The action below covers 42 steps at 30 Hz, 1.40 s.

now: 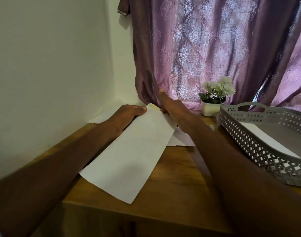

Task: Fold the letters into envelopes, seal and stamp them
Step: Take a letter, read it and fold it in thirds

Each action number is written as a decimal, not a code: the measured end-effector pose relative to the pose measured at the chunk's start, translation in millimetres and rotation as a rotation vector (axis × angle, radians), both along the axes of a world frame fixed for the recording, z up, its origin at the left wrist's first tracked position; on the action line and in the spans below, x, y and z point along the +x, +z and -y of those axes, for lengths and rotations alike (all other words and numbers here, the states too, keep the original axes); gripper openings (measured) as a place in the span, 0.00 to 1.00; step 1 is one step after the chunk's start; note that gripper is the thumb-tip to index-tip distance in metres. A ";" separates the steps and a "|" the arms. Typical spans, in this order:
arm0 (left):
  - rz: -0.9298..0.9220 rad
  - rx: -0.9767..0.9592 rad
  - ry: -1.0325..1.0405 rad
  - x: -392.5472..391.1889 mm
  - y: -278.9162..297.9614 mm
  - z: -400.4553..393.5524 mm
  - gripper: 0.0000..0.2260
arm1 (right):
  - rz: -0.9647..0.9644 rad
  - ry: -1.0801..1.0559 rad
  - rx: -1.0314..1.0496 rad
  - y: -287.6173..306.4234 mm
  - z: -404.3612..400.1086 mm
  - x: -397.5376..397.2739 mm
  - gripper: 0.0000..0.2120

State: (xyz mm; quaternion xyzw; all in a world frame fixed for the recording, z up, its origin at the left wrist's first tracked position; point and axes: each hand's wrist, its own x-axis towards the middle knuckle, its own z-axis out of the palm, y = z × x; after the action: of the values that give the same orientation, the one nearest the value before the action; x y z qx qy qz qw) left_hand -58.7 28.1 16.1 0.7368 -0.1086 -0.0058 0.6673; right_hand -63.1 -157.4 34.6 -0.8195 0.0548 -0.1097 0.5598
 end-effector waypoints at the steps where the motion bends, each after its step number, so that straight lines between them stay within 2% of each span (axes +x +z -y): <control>1: -0.002 0.000 -0.001 0.1 -0.3 0.0 0.11 | -0.007 0.001 -0.004 -0.4 0.4 -0.1 0.35; 5: 0.019 0.020 0.040 0.4 1.2 0.0 0.08 | 0.009 -0.021 0.055 0.1 0.7 -0.6 0.38; 7: 0.005 0.005 0.084 2.2 3.2 -2.3 0.10 | 0.048 -0.049 0.107 1.4 0.8 0.1 0.31; 9: -0.041 -0.038 0.134 4.4 3.4 -5.4 0.13 | 0.074 -0.050 0.194 0.0 3.1 0.6 0.19; 11: -0.076 -0.087 0.183 5.3 1.7 -8.0 0.12 | 0.031 0.016 0.313 -5.1 6.5 0.1 0.14; 14: -0.100 -0.142 0.193 5.6 -0.6 -9.9 0.07 | -0.062 0.141 0.430 -10.3 10.3 -1.4 0.12; 18: -0.107 -0.201 0.058 4.9 -3.4 -9.2 0.08 | -0.062 0.242 0.533 -11.6 9.3 -0.1 0.12; 21: -0.063 -0.217 0.078 4.2 -2.9 -9.7 0.09 | -0.077 0.243 0.584 -11.7 8.2 0.0 0.12; 25: -0.099 -0.203 0.134 5.1 -2.3 -9.9 0.11 | -0.129 0.233 0.588 -14.0 10.0 -1.1 0.20; 28: -0.130 -0.234 0.119 1.2 -1.0 -9.3 0.12 | -0.120 0.229 0.560 -14.4 10.6 -1.4 0.15; 30: -0.081 -0.210 0.130 1.1 -1.6 -9.3 0.14 | -0.088 0.219 0.541 -15.5 7.1 -1.6 0.11; 34: 0.029 -0.151 0.150 2.3 -2.3 -9.4 0.09 | -0.043 0.253 0.571 -18.6 -3.6 -0.7 0.14; 42: -0.088 -0.241 0.234 6.3 -3.6 -10.2 0.09 | 0.004 0.251 0.587 -19.9 -5.9 2.3 0.08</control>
State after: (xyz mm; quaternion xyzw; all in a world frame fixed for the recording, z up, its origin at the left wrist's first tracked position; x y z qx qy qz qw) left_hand -52.4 38.3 12.5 0.6581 0.0073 0.0529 0.7510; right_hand -60.7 -151.5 14.7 -0.6231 -0.0183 -0.0210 0.7816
